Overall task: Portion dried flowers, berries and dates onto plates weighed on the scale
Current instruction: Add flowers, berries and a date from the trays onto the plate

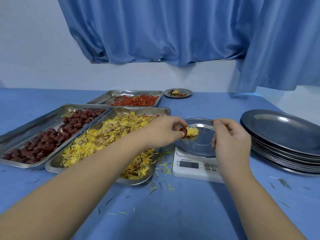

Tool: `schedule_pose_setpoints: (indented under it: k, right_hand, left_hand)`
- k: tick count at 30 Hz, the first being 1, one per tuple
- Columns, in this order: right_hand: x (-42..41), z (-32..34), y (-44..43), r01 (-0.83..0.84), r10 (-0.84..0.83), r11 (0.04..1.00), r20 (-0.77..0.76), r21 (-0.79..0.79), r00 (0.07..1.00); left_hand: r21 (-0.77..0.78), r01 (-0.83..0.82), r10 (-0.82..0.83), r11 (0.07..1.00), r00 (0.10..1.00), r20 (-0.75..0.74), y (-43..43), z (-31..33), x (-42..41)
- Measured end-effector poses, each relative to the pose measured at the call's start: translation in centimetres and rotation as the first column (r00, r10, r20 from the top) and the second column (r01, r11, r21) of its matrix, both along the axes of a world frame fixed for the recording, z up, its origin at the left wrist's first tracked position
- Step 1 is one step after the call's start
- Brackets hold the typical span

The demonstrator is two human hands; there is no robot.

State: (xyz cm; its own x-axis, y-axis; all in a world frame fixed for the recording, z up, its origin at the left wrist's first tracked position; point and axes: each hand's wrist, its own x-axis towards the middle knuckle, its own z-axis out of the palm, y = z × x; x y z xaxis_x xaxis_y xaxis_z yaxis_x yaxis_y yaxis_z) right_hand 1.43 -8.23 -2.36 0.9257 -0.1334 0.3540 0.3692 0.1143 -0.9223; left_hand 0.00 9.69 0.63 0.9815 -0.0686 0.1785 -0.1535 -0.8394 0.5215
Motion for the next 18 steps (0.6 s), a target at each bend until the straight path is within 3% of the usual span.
schedule_pose_setpoints:
  k: [7,18]
  right_hand:
    - [0.0,0.0,-0.2,-0.004,0.004,0.998,0.006,-0.057,1.000]
    - [-0.4,-0.1,-0.7,-0.006,0.014,0.992,0.062,-0.124,0.998]
  left_hand:
    - [0.142,-0.080,0.077,0.987,0.997,0.024,-2.2,-0.8,1.8]
    - [0.150,-0.062,0.066,0.987,0.998,-0.021,-0.6,2.0,0.2]
